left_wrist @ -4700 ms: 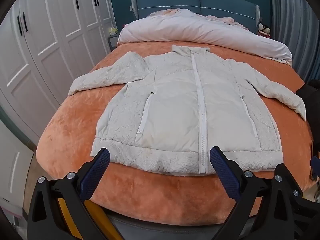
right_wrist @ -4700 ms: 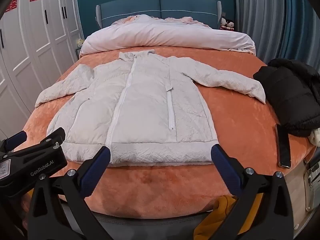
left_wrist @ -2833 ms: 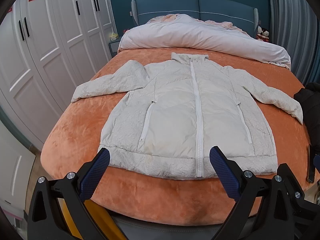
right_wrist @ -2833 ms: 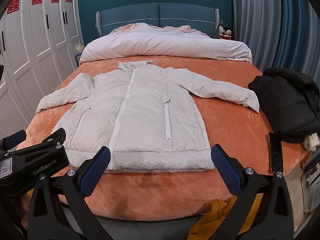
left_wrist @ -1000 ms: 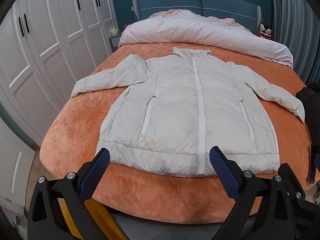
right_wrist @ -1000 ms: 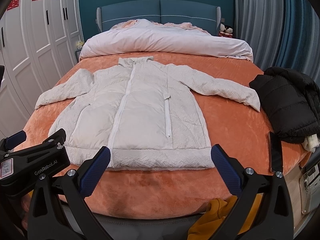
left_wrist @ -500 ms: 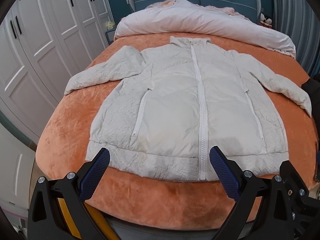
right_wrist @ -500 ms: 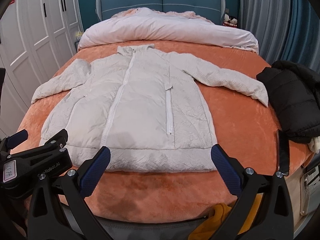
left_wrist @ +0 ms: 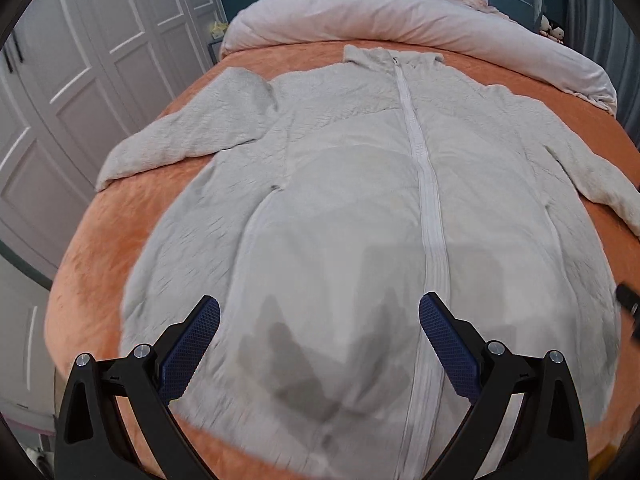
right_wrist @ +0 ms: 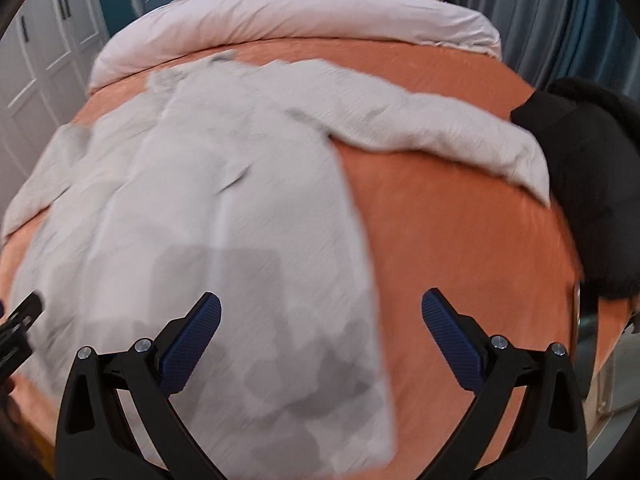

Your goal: Fold large clothes

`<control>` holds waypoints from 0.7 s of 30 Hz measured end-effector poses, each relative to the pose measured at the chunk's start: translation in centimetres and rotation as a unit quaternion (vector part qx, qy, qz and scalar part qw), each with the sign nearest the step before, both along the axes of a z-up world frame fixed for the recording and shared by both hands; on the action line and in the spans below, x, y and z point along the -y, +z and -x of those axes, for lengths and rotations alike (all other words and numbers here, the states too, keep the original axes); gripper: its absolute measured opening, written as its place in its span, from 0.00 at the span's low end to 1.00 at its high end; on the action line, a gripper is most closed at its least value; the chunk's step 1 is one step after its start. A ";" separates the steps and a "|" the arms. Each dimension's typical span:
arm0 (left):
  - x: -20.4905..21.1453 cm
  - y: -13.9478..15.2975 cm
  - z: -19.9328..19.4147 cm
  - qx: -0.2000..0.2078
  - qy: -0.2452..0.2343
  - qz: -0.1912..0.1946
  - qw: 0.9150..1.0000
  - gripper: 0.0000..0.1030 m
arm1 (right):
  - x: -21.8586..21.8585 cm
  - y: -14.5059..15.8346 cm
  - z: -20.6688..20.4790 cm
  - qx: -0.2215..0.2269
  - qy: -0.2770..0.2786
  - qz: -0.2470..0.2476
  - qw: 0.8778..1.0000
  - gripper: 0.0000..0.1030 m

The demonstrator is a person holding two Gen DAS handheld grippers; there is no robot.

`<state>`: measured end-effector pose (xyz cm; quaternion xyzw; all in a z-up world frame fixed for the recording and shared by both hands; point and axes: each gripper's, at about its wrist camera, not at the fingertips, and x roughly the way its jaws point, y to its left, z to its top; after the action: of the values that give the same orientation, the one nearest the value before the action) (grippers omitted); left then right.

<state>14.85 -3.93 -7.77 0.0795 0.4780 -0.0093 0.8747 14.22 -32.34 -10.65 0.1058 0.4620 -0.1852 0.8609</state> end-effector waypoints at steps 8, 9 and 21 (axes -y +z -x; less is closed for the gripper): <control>1.3 -2.1 -5.5 0.010 0.001 -0.004 1.000 0.94 | 16.0 -3.8 -4.2 0.018 -0.124 -0.074 0.989 0.95; 1.2 -2.3 -6.0 0.010 0.004 -0.003 1.000 0.94 | 17.8 -4.2 -4.2 0.026 -0.140 -0.089 0.986 0.95; -1.4 -3.6 -11.4 0.018 0.044 0.017 0.999 0.94 | 28.8 -5.1 -8.6 0.143 -0.246 -0.210 0.935 0.18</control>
<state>26.28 -2.57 -11.32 0.0433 0.4648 0.0223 0.8841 22.86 -61.13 -15.71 0.4199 0.3218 -0.2723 0.8037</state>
